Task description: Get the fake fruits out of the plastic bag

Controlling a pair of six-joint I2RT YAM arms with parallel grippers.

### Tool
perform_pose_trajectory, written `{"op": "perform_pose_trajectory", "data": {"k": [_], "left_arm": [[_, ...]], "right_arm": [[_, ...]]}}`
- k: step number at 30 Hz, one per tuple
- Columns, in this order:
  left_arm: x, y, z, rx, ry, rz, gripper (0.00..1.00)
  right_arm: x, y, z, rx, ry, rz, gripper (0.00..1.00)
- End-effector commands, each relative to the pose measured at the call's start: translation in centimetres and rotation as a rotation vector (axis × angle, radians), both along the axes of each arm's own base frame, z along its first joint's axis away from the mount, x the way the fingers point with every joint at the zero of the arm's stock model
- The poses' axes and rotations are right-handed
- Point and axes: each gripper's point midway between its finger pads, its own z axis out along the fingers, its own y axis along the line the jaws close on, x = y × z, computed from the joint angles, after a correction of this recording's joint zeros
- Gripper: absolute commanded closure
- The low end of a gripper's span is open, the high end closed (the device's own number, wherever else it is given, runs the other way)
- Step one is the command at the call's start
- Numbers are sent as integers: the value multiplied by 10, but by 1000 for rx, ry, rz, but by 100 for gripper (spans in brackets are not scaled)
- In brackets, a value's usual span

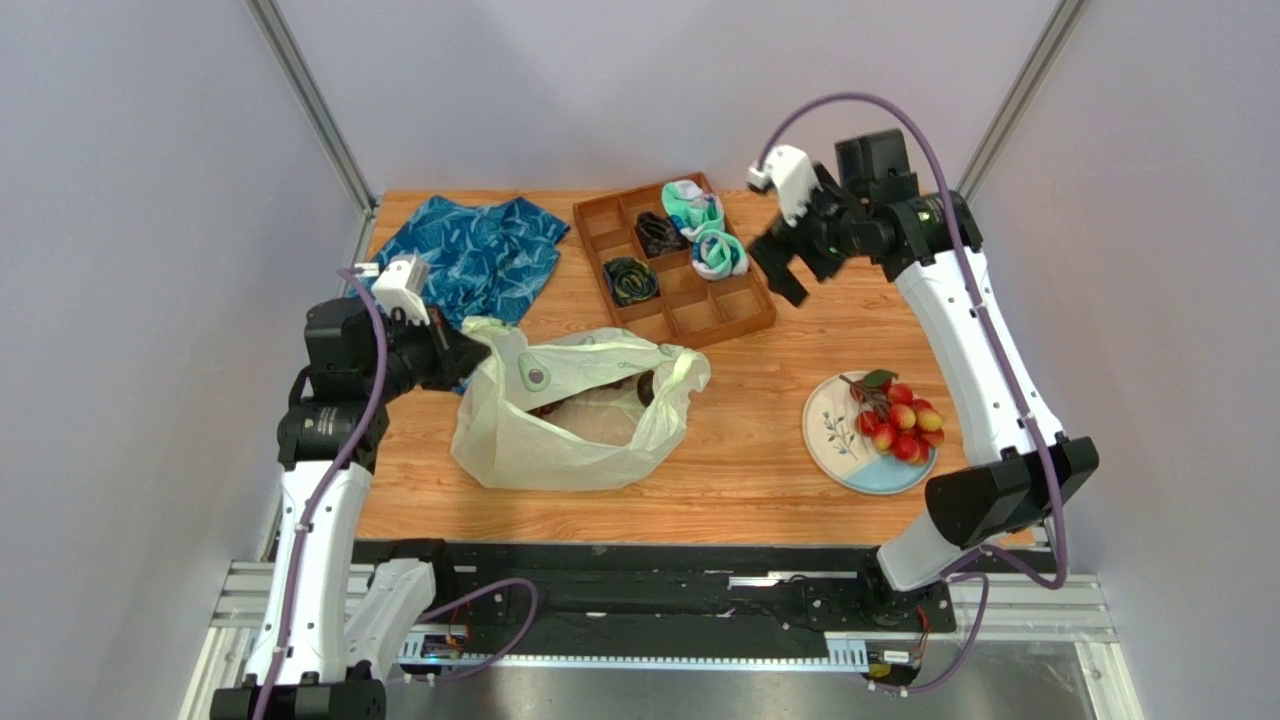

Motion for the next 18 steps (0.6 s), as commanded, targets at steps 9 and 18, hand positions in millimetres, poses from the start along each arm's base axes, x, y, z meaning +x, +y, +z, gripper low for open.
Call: {"op": "perform_pose_trajectory", "data": {"k": [9, 18], "left_arm": [[-16, 16, 19, 115, -83, 16, 100], [-4, -2, 26, -46, -37, -68, 100]], "right_arm": [[-102, 272, 19, 302, 111, 777, 58], [-145, 288, -16, 298, 119, 973, 70]]}}
